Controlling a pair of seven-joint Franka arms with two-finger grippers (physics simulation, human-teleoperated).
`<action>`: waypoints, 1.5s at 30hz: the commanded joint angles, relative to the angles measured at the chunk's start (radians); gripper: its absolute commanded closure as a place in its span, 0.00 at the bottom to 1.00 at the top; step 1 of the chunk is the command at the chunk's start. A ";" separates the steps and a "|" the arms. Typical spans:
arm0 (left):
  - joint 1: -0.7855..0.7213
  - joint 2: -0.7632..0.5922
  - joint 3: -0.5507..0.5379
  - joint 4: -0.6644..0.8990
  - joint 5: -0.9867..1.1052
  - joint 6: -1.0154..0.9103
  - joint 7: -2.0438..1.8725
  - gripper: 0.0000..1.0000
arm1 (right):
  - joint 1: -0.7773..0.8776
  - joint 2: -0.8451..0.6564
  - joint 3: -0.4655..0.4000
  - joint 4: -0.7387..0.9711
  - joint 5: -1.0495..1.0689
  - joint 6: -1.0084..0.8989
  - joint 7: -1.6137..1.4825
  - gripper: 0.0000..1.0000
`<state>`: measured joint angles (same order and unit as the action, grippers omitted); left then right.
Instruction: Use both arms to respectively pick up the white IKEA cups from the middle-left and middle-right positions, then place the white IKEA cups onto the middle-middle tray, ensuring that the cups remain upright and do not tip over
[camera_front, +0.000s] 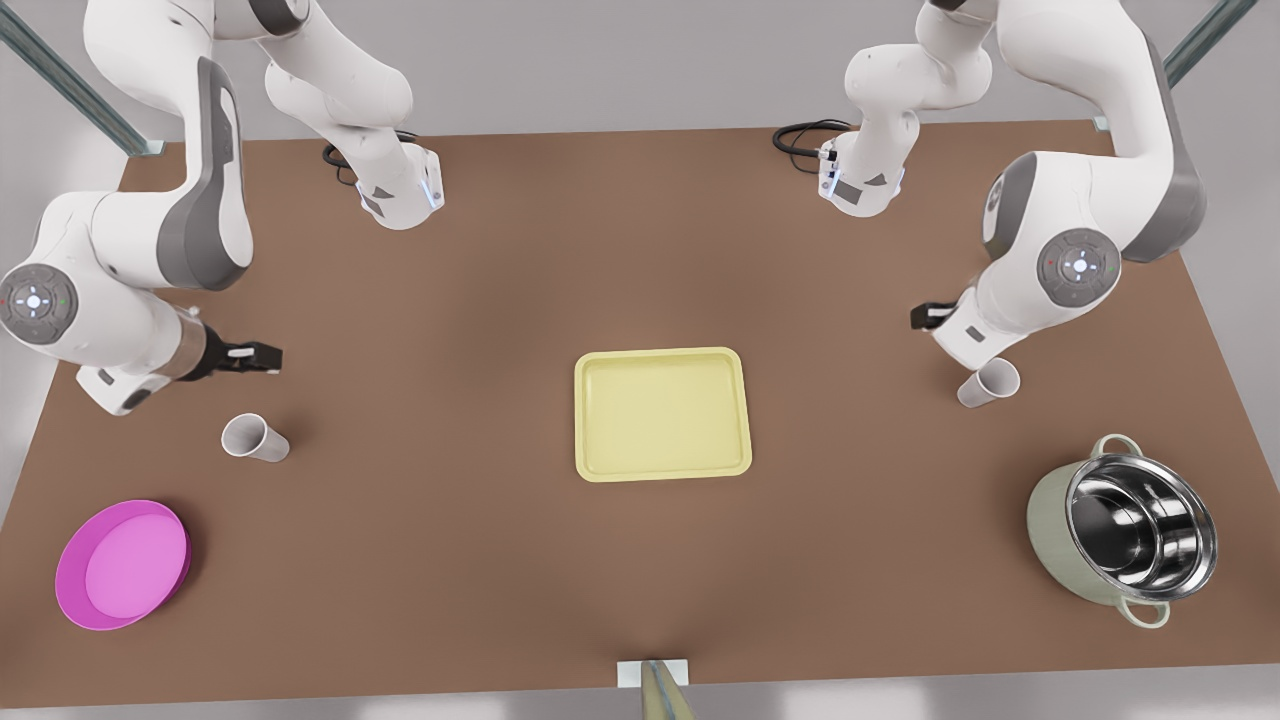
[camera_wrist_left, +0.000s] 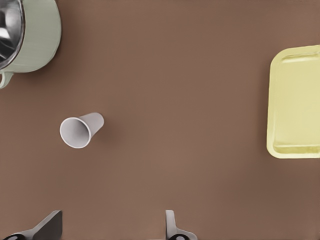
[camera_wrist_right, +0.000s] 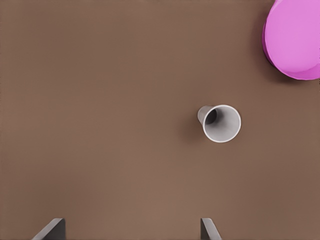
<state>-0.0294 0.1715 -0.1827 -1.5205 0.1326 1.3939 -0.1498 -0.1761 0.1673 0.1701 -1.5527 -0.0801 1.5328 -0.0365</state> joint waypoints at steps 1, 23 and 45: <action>-0.003 -0.001 0.002 0.000 -0.019 0.066 -0.017 0.00 | -0.017 -0.002 0.002 -0.007 0.009 0.095 -0.028 0.00; 0.075 0.195 0.442 -0.538 -0.097 0.836 0.521 0.00 | -0.306 0.304 -0.011 -0.247 -0.040 0.695 -0.206 0.00; -0.287 0.462 -0.010 0.181 -0.177 0.481 -0.609 0.79 | -0.356 0.380 -0.009 -0.294 -0.033 0.679 -0.238 0.37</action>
<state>-0.3076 0.6252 -0.1771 -1.3589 -0.0490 1.9698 -0.0348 -0.5330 0.5480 0.1609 -1.8472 -0.1142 2.2080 -0.2250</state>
